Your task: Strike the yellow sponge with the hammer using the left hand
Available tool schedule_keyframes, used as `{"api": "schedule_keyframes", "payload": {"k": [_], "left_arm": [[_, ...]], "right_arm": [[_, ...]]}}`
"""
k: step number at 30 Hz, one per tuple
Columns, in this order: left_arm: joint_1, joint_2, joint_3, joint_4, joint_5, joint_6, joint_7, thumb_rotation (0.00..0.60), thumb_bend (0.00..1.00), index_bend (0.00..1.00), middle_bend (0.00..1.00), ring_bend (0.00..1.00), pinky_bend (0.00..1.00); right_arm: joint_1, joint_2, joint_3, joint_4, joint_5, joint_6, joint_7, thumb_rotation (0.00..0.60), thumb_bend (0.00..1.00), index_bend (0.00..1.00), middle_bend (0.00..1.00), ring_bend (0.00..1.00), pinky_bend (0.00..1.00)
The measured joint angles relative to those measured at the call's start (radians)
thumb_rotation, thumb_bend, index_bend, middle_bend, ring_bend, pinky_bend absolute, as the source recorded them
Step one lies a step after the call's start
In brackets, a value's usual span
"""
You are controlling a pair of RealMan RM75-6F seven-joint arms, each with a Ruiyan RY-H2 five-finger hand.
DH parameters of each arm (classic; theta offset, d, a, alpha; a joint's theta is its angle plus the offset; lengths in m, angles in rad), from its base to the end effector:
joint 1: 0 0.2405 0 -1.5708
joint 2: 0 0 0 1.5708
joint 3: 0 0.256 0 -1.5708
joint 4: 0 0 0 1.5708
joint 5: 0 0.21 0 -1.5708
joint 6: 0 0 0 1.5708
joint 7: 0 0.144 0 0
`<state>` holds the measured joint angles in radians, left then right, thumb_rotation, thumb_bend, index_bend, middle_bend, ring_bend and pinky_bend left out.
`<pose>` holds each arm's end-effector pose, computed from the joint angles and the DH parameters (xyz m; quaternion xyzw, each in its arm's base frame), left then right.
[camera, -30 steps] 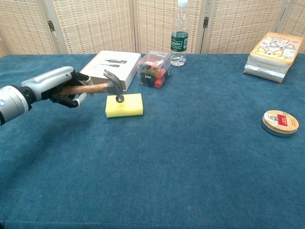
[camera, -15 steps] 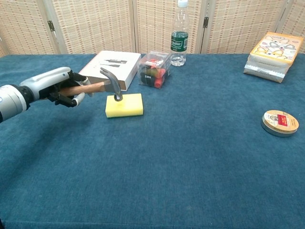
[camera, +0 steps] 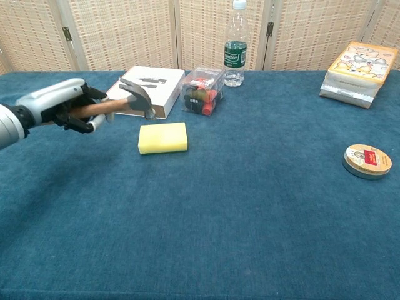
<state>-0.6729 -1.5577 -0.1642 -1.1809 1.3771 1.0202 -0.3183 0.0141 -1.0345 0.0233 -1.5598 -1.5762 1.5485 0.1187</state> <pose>-0.2044 0.3681 0.0137 -0.6537 -0.4582 -0.4744 0.3710 -0.3265 -0.1535 0.1918 0.5991 -0.3769 0.3875 0.5907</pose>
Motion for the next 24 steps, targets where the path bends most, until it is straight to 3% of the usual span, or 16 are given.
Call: {"api": "schedule_keyframes", "payload": {"k": [4,8,16,19,20,22,24], "left_arm": [[0.029,0.095,0.019,-0.084,0.040,0.033,-0.022,0.600,0.72,0.78,0.88,0.80,0.92],[0.061,0.169,0.078,-0.144,0.088,0.045,-0.030,0.599,0.72,0.76,0.88,0.79,0.91],[0.088,0.203,0.174,-0.174,0.141,0.011,0.054,0.597,0.72,0.65,0.78,0.71,0.82],[0.084,0.217,0.190,-0.193,0.134,-0.039,0.091,0.581,0.72,0.53,0.66,0.57,0.73],[0.082,0.224,0.193,-0.203,0.127,-0.058,0.102,0.576,0.71,0.45,0.60,0.49,0.68],[0.079,0.235,0.194,-0.218,0.108,-0.080,0.124,0.568,0.62,0.26,0.41,0.27,0.51],[0.080,0.245,0.190,-0.235,0.081,-0.088,0.138,0.578,0.48,0.11,0.26,0.12,0.35]], "right_arm": [[0.003,-0.005,-0.001,0.006,-0.003,-0.004,0.005,0.600,0.20,0.12,0.27,0.14,0.20],[0.007,-0.009,-0.001,0.011,-0.006,-0.008,0.008,0.600,0.20,0.12,0.27,0.14,0.20],[0.011,-0.008,-0.001,0.010,-0.007,-0.013,0.008,0.600,0.20,0.12,0.27,0.14,0.20],[0.012,-0.007,0.000,0.009,-0.006,-0.015,0.007,0.600,0.20,0.12,0.27,0.14,0.20],[0.012,-0.007,0.000,0.009,-0.005,-0.014,0.008,0.600,0.20,0.12,0.27,0.14,0.20],[0.011,-0.007,0.000,0.009,-0.004,-0.014,0.008,0.600,0.20,0.12,0.27,0.14,0.20],[0.011,-0.006,0.000,0.009,-0.003,-0.014,0.008,0.600,0.20,0.12,0.27,0.14,0.20]]}}
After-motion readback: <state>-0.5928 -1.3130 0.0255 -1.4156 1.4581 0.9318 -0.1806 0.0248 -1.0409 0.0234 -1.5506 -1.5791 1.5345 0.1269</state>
